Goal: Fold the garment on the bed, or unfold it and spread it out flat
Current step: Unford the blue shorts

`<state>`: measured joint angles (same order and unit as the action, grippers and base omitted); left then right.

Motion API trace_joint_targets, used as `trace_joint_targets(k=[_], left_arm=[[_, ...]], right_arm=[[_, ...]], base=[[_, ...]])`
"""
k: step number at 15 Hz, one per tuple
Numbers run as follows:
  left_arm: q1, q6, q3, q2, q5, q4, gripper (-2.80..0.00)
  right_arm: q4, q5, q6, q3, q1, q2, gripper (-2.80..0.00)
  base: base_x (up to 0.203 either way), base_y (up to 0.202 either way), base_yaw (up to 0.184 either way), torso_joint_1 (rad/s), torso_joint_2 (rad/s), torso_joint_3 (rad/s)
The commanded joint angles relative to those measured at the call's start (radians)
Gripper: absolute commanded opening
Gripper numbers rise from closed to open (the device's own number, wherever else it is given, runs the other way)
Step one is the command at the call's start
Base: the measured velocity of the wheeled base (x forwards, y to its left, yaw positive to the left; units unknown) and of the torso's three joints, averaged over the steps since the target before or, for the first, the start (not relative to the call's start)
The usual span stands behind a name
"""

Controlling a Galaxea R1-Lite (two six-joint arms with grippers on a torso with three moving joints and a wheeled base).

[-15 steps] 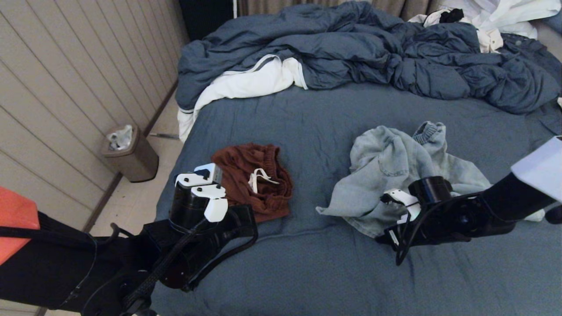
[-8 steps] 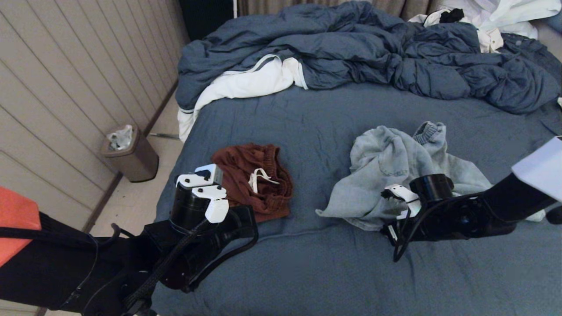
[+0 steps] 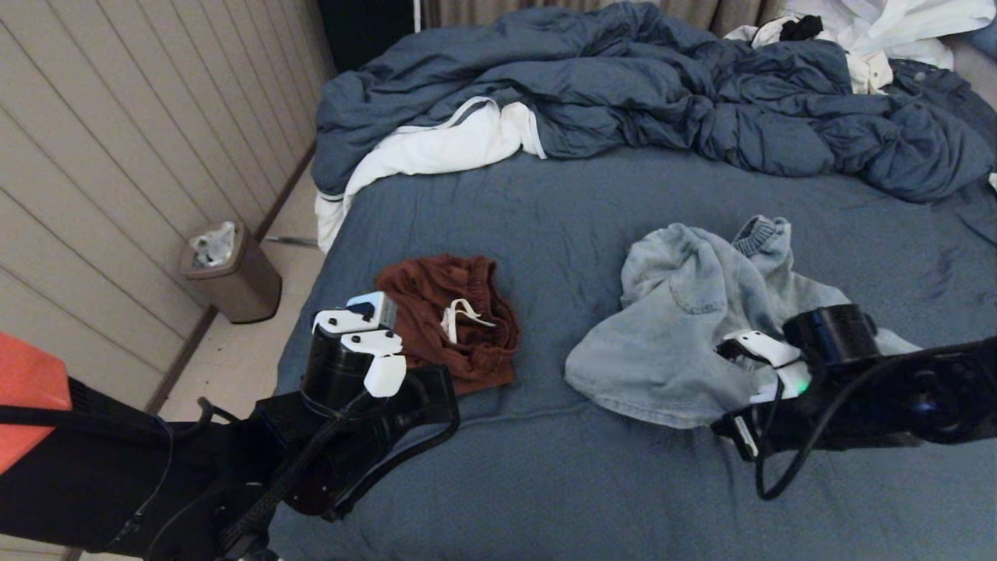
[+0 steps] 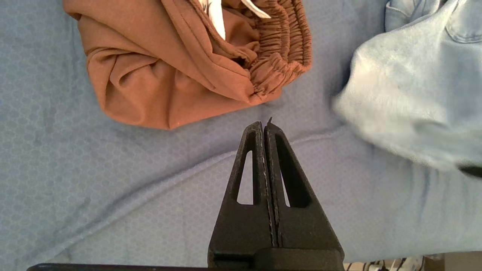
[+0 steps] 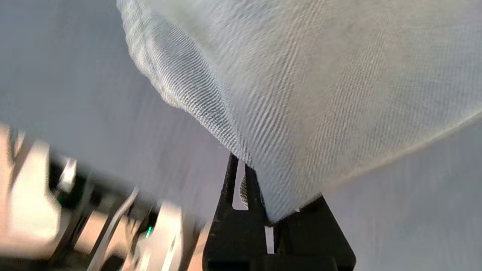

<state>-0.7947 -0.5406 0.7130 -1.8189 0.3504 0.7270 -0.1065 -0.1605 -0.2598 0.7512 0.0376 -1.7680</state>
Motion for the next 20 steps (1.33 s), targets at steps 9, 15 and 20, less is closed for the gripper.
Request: trace_joint_targets(k=[9,15,20], left_arm=[[-0.031,-0.002,-0.018,-0.007,-0.007,0.003,-2.8],[-0.031,-0.002,-0.015,-0.022,-0.007,0.005,-2.8],[-0.031,-0.004,-0.015,-0.02,-0.007,0.005,-2.8]], right_arm=[[0.483,-0.009,-0.045,-0.075,-0.253,0.198,-2.8],[0.467,0.009,-0.057,-0.139,-0.351,0.144,-2.8],[0.299,0.05,-0.07,-0.24,-0.378,0.092,-2.8]], base=[[0.0,0.0,0.0,0.0,0.0,0.0],[0.0,0.0,0.0,0.0,0.0,0.0],[0.0,0.0,0.0,0.0,0.0,0.0]])
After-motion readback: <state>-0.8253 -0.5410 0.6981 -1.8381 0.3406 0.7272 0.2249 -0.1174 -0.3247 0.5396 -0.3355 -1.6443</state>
